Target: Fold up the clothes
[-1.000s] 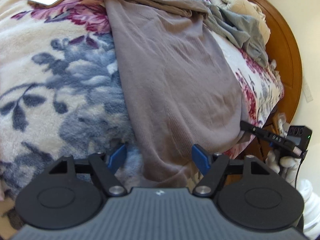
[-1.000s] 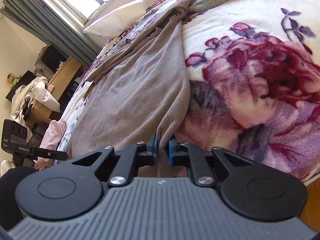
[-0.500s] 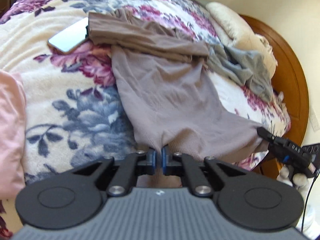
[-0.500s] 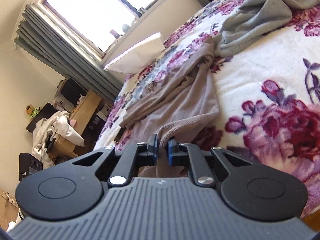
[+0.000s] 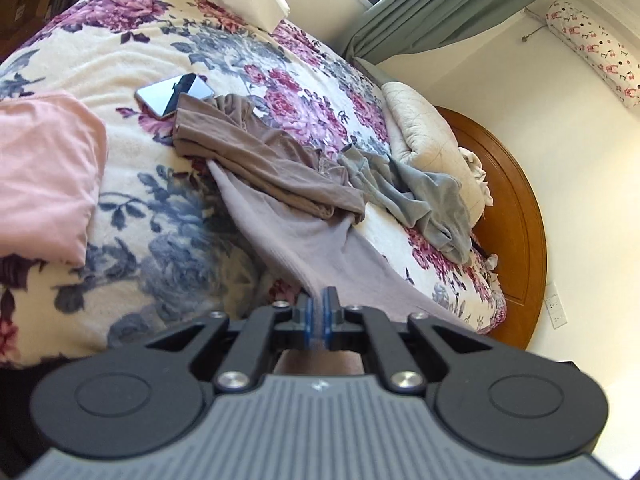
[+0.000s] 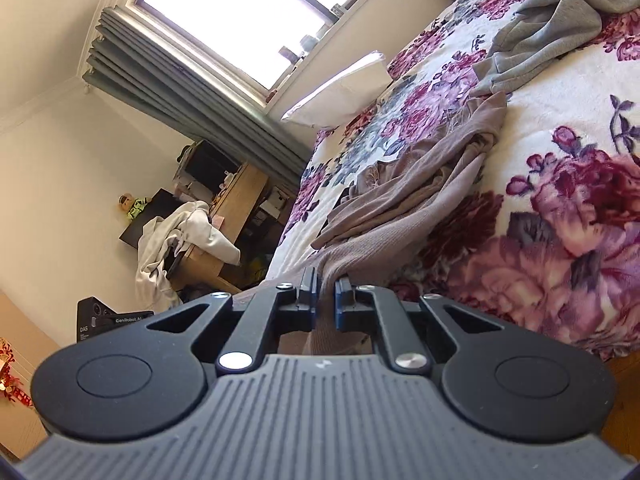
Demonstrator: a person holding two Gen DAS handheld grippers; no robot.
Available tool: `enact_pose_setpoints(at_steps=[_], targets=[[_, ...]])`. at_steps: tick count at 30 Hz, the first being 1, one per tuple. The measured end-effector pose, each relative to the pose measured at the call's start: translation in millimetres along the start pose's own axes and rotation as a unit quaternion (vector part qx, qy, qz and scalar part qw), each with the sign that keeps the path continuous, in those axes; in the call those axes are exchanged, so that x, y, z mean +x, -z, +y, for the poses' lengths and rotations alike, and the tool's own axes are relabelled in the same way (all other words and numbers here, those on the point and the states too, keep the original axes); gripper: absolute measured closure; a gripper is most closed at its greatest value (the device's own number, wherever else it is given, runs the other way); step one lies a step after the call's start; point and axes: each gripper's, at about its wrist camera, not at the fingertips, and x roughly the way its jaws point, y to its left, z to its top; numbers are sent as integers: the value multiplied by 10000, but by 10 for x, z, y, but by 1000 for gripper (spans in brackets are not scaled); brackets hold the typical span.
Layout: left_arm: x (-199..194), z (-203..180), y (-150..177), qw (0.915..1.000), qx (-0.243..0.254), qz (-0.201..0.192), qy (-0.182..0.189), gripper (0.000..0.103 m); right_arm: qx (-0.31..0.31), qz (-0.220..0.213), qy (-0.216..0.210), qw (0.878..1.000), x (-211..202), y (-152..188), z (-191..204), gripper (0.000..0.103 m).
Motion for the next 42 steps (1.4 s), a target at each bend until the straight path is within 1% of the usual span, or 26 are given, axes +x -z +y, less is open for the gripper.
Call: enact_pose_setpoints(at_steps=[2,3,5,8,9,10,11,12,13,14,15,16,17,19,21,25,28,29,30,32,33,34,36,38,41,42], targets=[[65,70,-145,9999,-136,55,27,99,216,-19,-118,9997,89,-122,3,95],[142,84,-281,9998,-163,40,-59,99,250,-41,-138,9996,135,-159,18,95],[252,91,-504,9997,-154,35,-177,99,137,-153,-79,9998,396,-384,84,95],[490,0,-1049,9991,34,-85,-423,98,-169,-420,79,9989,856,-834,154,95],[631,-71,-1299,9975,239,-248,-619,97,-289,-541,171,9980,1056,-1041,164,95],[831,-174,-1592,9914,628,-510,-1031,90,-409,-661,263,9966,1257,-1249,175,93],[960,-201,-1770,9859,766,-734,-1297,87,-566,-867,375,9939,1470,-1429,174,91],[1090,-226,-1949,9788,902,-959,-1571,78,-671,-958,465,9921,1598,-1514,182,79],[1261,-236,-2187,9597,954,-1269,-2318,60,-683,-1092,841,9881,1706,-1613,109,60],[1317,-229,-2251,9505,966,-1334,-2636,52,-682,-1232,1257,9820,1813,-1715,25,53],[1421,-220,-2353,9350,996,-1391,-3106,48,-679,-1370,1671,9740,1920,-1817,-60,44],[1466,-196,-2376,9299,1063,-1443,-3212,47,-769,-1315,1728,9731,1919,-1770,-131,39],[1463,-130,-2306,9385,1065,-1394,-2974,45,-873,-1231,1731,9733,1902,-1700,-199,37],[1458,2,-2166,9538,1068,-1291,-2493,33,-1242,-1005,1799,9706,1849,-1473,-341,32],[1474,164,-1924,9656,1069,-1026,-2136,32,-1815,-704,1940,9615,1772,-1131,-490,32],[1638,510,-1382,9783,936,-520,-1773,32,-2504,-177,1845,9502,1694,-530,-740,33],[1804,724,-1197,9808,693,-251,-1804,34,-2450,-46,1976,9491,1753,-289,-897,36],[1823,754,-1191,9810,628,-207,-1823,35,-2382,-86,1938,9516,1772,-261,-926,37],[1873,797,-1167,9824,618,-104,-1761,39,-2344,-137,1919,9529,1802,-249,-941,39],[1938,861,-1130,9848,573,58,-1637,61,-2276,-101,1975,9535,1867,-277,-946,61],[1945,884,-1108,9860,527,76,-1580,78,-2222,-60,2026,9537,1904,-289,-950,89],[1940,905,-1079,9870,466,64,-1535,86,-2168,-19,2077,9538,1940,-301,-953,97],[1889,897,-1027,9867,524,-21,-1536,94,-2179,-94,2074,9536,1899,-293,-934,98],[1799,860,-961,9857,650,-129,-1552,95,-2444,-101,2235,9435,1844,-250,-879,99],[1644,837,-839,9859,695,-96,-1522,96,-2703,-85,2252,9360,1696,-151,-819,99],[1621,797,-787,9821,914,5,-1646,96,-2697,-77,2239,9365,1644,-131,-815,99]])
